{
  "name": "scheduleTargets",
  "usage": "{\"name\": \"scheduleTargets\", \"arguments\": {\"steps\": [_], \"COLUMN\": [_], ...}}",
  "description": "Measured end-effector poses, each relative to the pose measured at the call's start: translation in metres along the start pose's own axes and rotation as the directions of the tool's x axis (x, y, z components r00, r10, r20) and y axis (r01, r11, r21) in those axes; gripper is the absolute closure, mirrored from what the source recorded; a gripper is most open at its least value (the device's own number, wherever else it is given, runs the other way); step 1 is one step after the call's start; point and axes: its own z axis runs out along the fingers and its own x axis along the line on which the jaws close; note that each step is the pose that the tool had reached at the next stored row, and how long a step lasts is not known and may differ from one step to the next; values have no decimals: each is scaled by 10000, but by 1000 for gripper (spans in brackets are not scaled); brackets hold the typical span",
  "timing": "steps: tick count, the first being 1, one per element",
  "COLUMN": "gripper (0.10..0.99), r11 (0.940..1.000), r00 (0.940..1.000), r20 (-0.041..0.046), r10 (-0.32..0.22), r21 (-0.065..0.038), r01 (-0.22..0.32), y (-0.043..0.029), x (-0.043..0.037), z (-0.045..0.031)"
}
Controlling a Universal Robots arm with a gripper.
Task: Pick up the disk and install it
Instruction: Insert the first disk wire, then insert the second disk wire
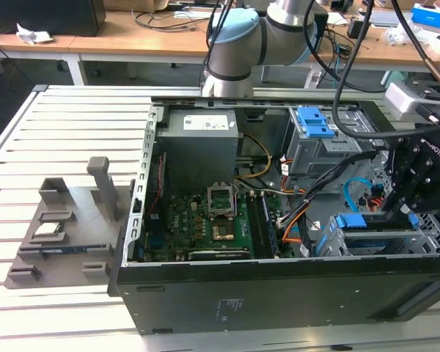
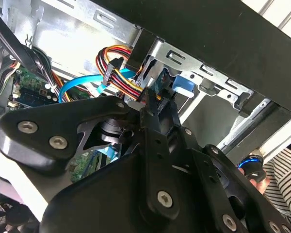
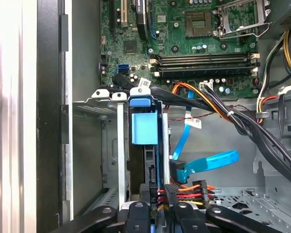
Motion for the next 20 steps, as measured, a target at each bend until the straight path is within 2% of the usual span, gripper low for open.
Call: {"name": "scheduleTargets", "arguments": {"steps": [6,7,8,10,11,20], "gripper": [859,925,980,980,980,980], "r11": [10000,10000,10000,10000,10000,10000], "r00": [10000,10000,10000,10000,10000,10000], "r20": [-18,-21,-26,-27,-24,-25], "r10": [1,2,2,2,2,2], "r21": [1,1,2,2,1,1], "r01": [-1,-2,-2,-2,-2,-2], "y": [16,21,29,35,37,37], "x": [10,15,23,32,35,35], "z": [-219,-287,-391,-483,-506,-509]}}
